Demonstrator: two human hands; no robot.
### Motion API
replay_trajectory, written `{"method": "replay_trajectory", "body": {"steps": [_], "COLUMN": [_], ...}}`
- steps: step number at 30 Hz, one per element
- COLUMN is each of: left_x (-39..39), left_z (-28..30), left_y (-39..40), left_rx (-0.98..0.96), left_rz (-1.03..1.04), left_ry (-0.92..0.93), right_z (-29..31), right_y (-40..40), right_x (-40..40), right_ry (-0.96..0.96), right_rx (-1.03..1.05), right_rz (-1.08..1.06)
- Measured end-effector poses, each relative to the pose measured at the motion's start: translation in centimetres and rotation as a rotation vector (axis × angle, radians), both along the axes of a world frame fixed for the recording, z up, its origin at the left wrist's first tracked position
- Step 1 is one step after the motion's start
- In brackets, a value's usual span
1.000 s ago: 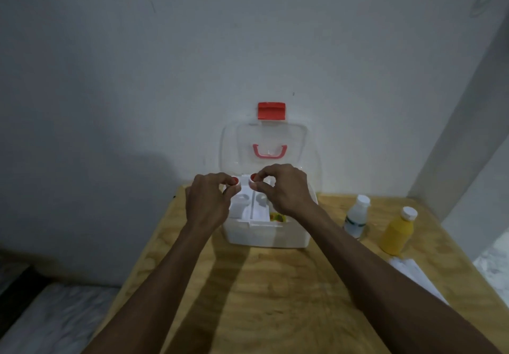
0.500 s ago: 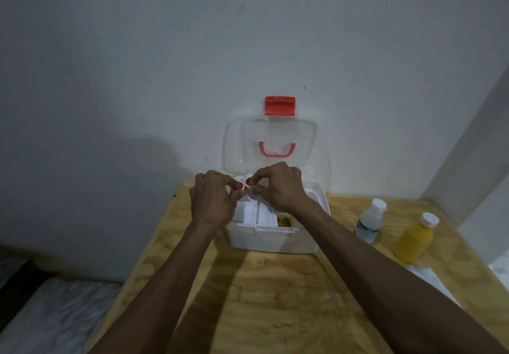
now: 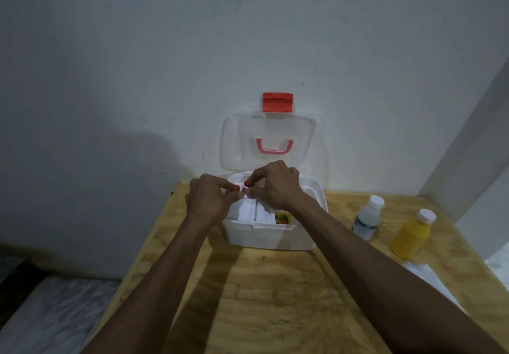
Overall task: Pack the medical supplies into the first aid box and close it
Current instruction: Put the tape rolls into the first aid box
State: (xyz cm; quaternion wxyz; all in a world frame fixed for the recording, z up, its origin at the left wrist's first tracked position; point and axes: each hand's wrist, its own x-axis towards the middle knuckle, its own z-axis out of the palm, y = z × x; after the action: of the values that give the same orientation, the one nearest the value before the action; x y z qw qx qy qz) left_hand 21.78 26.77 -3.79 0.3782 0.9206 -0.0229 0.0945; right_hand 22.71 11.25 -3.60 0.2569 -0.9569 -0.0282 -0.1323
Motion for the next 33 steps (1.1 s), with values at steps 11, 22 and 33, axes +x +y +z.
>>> {"method": "replay_trajectory", "body": {"steps": [11, 22, 33], "left_x": [-0.8, -4.2, -10.9], "left_z": [0.1, 2.3, 3.3], "left_y": [-0.1, -0.4, -4.3], "left_rx": [-0.054, -0.093, -0.228], "left_rz": [0.016, -0.022, -0.174], "left_ry": [-0.005, -0.107, -0.266], "right_z": [0.7, 2.6, 4.3], "right_y": [-0.2, -2.0, -9.3], "right_x": [-1.0, -4.9, -16.7], "right_ry": [0.0, -0.011, -0.132], "right_rx": [0.039, 0.13, 0.289], "right_rz": [0.006, -0.006, -0.099]}}
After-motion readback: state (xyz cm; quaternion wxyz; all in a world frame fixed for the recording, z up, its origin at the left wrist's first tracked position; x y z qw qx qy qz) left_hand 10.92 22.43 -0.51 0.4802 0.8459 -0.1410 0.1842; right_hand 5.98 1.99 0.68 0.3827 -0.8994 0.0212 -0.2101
